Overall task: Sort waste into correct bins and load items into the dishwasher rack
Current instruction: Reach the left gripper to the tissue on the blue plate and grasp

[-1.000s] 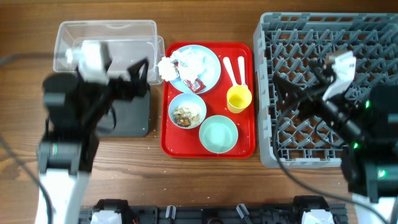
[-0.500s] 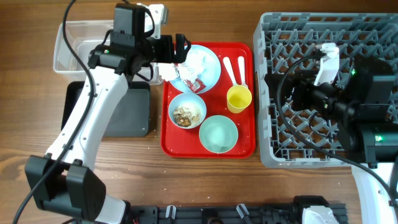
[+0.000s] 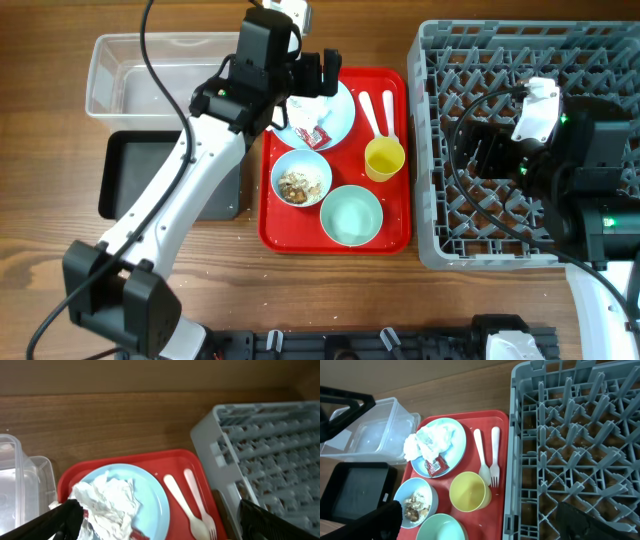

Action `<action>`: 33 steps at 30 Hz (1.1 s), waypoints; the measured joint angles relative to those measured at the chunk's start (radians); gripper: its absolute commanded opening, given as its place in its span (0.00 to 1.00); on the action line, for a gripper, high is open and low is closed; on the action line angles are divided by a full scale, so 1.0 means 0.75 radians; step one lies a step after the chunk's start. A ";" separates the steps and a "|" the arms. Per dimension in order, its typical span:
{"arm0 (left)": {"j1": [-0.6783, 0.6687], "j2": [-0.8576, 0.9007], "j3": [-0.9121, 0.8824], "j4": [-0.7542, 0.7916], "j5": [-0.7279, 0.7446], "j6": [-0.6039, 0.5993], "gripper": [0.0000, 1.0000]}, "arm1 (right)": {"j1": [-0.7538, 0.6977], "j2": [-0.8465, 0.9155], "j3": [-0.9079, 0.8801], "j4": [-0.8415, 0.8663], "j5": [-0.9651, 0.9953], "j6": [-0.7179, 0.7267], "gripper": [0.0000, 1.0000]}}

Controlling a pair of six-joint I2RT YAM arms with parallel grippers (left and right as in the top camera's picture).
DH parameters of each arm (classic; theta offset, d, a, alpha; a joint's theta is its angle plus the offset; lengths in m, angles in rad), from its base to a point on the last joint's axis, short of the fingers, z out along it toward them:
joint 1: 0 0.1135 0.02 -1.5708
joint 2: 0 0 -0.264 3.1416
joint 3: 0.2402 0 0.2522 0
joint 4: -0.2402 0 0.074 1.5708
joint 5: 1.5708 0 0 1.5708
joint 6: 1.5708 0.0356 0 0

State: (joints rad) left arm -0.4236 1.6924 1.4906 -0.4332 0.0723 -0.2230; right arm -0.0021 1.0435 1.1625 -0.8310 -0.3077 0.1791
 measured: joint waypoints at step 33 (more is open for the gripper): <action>-0.048 0.659 0.503 -0.499 -0.421 -0.672 0.99 | -0.001 0.000 0.001 -0.094 0.024 0.001 1.00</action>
State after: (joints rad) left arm -0.4595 2.1864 1.8675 -0.8074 -0.2432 -0.7273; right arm -0.0025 1.0435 1.1629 -0.9012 -0.2897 0.1795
